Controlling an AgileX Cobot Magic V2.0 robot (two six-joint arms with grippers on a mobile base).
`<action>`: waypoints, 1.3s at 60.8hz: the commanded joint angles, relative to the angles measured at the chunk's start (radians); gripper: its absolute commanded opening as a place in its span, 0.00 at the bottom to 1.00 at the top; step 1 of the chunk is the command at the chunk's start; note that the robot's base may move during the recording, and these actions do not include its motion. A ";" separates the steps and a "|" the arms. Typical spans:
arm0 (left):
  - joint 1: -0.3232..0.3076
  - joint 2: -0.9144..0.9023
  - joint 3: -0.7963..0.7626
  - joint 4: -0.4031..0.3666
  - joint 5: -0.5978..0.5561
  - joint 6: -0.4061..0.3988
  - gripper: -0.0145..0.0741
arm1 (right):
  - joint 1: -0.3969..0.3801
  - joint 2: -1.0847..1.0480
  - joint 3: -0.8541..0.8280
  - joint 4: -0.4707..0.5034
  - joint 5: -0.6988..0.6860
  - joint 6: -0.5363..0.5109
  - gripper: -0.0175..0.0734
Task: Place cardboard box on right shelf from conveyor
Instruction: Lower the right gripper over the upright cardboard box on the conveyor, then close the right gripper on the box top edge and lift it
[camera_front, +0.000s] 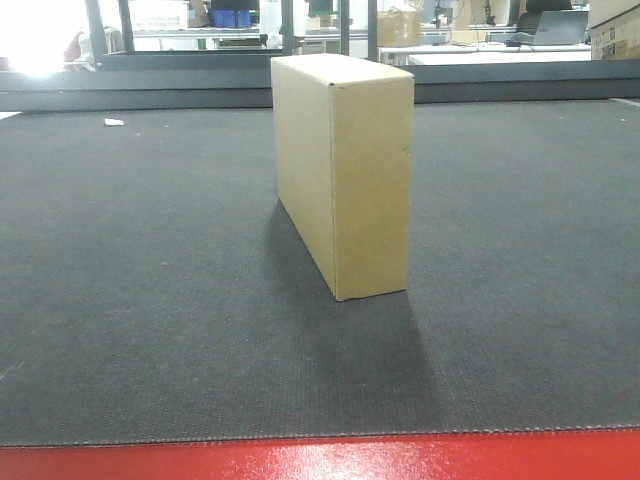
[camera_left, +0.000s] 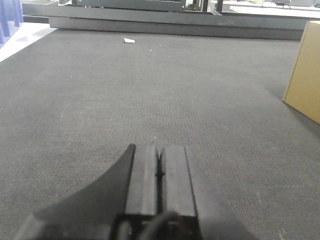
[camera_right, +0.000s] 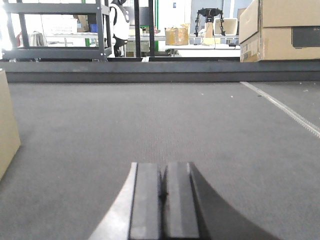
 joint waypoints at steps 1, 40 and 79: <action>-0.001 -0.014 0.009 -0.006 -0.087 0.000 0.03 | 0.002 -0.017 -0.087 0.011 -0.085 -0.001 0.26; -0.001 -0.014 0.009 -0.006 -0.087 0.000 0.03 | 0.165 0.638 -0.673 0.011 0.037 -0.001 0.88; -0.001 -0.014 0.009 -0.006 -0.087 0.000 0.03 | 0.612 1.541 -1.627 -0.014 0.715 0.044 0.88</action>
